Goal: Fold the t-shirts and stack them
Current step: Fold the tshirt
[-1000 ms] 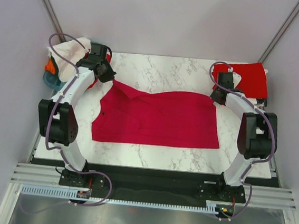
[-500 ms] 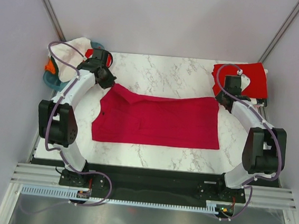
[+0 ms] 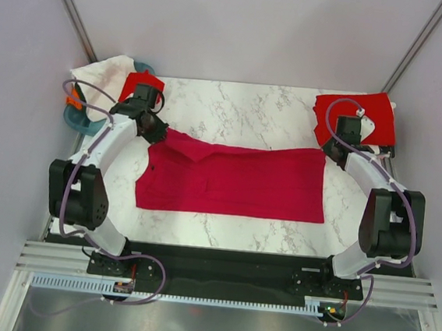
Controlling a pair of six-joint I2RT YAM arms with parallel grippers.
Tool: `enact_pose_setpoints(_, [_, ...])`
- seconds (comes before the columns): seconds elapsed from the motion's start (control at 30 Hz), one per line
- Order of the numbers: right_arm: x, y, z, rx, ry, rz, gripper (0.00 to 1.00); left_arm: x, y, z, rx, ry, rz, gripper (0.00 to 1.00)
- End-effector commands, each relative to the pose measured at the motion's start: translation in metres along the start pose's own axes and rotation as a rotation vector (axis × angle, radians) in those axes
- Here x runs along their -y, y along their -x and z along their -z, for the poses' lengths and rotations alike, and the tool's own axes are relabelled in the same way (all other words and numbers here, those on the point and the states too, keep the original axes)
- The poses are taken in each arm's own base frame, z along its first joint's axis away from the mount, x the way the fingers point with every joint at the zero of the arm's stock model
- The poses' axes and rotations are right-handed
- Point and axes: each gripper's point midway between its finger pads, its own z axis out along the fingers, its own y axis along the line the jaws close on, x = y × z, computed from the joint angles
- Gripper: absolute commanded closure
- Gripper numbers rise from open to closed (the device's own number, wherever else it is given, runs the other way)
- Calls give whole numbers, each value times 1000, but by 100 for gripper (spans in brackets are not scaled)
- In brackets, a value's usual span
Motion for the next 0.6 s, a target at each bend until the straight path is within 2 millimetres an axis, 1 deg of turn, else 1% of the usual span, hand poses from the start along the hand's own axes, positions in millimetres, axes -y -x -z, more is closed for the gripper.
enact_pose_setpoints(0.0, [-9,10,9,42,52,-38,100,2,16,33,101,-23,106,98])
enact_pose_setpoints(0.23, [-7,3,12,35,69,-49,100,-1,10,52,112,-50,130,98])
enact_pose_setpoints(0.4, [-2,-1,15,40,66,-45,100,-9,4,57,110,-47,133,98])
enact_pose_setpoints(0.57, [0,2,22,59,67,-48,100,-12,-1,64,108,-62,134,98])
